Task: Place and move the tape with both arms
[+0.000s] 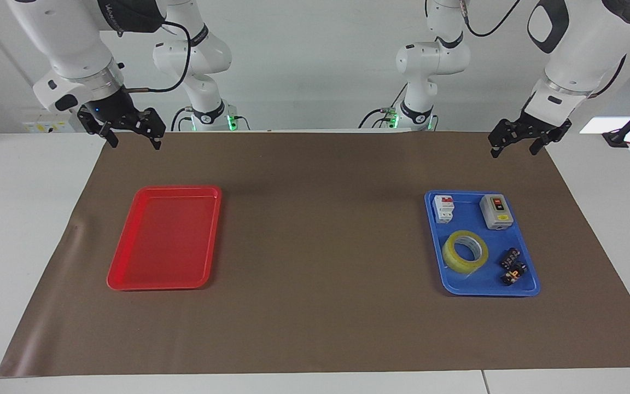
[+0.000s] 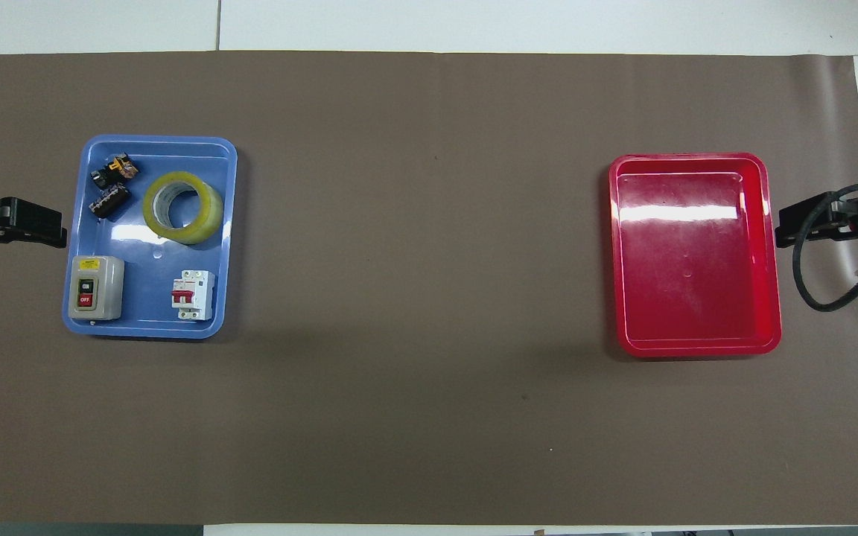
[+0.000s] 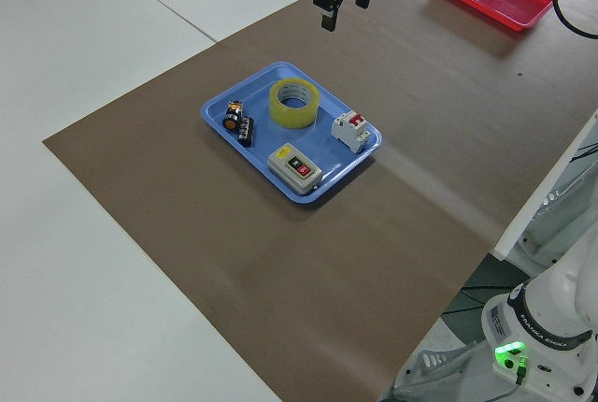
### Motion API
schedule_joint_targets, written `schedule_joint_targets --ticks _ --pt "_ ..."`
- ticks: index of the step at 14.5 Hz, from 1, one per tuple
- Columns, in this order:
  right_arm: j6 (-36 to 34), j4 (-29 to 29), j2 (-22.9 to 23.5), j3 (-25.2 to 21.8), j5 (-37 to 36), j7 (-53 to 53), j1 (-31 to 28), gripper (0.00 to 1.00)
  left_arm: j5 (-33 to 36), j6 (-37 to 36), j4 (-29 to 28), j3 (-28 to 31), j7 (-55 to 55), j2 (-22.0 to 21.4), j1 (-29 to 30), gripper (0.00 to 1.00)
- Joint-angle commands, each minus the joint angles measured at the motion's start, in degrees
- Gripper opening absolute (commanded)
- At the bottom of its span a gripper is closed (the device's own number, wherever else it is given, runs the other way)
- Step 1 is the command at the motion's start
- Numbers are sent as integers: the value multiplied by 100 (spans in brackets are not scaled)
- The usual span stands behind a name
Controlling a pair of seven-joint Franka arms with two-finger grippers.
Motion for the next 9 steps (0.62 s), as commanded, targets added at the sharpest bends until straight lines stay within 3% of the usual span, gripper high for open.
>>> schedule_joint_targets --ticks 1,9 --pt "114 -139 -121 12 46 -127 -24 100 -143 -12 -35 10 102 -21 28 100" --pt "140 -131 -103 12 38 -135 -24 100 -143 75 -43 1 102 -21 10 100"
